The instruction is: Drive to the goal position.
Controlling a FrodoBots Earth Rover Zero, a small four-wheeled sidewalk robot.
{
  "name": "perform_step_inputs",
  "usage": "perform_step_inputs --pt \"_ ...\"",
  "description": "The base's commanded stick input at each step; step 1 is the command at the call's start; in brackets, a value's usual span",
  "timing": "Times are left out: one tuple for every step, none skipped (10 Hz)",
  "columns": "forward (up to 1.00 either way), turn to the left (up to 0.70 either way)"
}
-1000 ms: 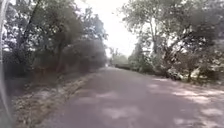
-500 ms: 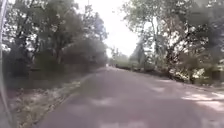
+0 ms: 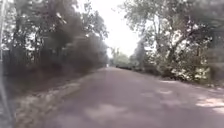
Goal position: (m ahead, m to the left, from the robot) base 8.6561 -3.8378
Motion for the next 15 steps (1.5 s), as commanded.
perform_step_inputs --pt "0.70 0.00" --pt "0.70 0.00" --pt "0.70 0.00" --pt "0.70 0.00" --pt "0.70 0.00" --pt "0.70 0.00" --pt "0.70 0.00" --pt "0.70 0.00" --pt "0.70 0.00" --pt "0.70 0.00" --pt "0.70 0.00" --pt "0.70 0.00" --pt "0.70 0.00" --pt "0.70 0.00" --pt "0.70 0.00"
